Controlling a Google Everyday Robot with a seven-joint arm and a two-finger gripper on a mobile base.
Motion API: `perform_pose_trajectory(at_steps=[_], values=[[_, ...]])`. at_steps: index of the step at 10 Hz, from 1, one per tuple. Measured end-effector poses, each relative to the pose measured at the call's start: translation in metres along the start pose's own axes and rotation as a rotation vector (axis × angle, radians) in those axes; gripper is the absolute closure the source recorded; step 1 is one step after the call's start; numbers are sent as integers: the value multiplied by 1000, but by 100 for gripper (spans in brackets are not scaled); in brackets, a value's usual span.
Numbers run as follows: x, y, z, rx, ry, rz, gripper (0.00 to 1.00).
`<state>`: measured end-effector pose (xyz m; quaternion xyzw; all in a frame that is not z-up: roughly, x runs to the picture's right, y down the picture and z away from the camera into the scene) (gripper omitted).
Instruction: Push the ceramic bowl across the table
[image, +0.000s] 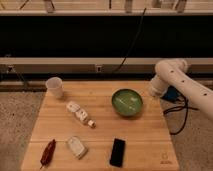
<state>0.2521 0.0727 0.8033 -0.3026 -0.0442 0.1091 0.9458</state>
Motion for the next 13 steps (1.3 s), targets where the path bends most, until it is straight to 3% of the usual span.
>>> perform_pose_trajectory(at_steps=[13], values=[[10,-20,30,-40,-40,92,20]])
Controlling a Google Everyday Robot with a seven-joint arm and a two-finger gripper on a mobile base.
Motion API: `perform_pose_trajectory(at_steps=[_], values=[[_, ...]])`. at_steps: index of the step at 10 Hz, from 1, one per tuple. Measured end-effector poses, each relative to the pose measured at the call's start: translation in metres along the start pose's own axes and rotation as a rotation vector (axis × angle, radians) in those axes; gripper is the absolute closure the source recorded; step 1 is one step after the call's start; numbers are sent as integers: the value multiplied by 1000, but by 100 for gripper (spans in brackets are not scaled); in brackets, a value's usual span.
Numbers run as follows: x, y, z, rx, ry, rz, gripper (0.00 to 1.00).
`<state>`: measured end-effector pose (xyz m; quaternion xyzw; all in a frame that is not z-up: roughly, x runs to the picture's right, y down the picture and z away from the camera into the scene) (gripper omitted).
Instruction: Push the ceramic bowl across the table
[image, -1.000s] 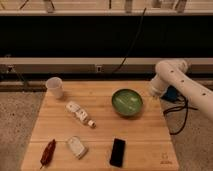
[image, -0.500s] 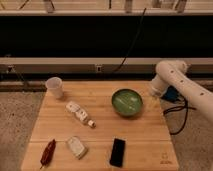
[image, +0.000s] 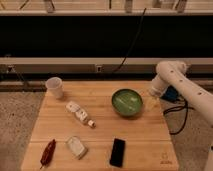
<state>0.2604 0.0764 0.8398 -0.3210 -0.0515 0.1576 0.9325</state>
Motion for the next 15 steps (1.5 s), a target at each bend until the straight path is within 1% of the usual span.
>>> perform_pose_trajectory(at_steps=[8,15], values=[[4,-12,12,-26,-9,29,20],[0,-19,23,-50,-8,34,20]])
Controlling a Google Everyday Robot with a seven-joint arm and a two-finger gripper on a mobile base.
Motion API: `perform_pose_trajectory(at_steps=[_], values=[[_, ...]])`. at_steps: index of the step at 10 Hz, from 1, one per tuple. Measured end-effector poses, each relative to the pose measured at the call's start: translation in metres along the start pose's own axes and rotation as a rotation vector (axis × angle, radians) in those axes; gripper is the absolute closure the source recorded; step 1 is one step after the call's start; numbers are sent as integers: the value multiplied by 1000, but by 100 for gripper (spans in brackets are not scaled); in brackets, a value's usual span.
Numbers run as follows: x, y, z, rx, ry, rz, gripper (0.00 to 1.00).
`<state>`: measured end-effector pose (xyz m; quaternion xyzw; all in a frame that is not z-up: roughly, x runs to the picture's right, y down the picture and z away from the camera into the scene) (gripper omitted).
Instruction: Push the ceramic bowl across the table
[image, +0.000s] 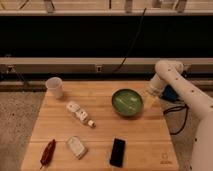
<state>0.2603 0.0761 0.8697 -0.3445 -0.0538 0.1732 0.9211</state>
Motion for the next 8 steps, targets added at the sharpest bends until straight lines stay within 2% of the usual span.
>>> perform_pose_trajectory(at_steps=[8], values=[[-12,2,13,-42,10,-14,20]])
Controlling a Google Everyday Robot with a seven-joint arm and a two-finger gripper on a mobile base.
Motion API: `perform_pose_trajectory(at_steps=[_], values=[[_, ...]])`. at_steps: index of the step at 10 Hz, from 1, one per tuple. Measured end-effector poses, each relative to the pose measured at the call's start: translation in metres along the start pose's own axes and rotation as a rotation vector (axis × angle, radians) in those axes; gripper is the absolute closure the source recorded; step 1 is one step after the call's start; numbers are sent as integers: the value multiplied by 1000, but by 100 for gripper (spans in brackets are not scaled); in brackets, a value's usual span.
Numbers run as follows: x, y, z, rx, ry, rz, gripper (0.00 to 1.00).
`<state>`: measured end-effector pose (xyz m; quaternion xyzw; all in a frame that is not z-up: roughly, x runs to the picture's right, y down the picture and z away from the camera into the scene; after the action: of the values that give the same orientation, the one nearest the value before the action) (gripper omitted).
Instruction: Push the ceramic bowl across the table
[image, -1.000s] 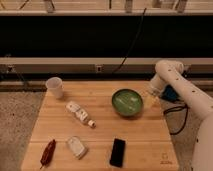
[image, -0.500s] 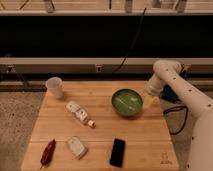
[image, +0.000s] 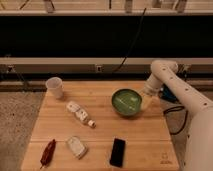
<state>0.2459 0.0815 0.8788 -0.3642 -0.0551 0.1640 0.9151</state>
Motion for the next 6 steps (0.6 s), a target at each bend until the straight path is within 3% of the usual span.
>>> perform_pose_trajectory(at_steps=[3,6], values=[[-11,2,5,-12,9,-26,20],[-5,0,5,-20,16,-25,20]])
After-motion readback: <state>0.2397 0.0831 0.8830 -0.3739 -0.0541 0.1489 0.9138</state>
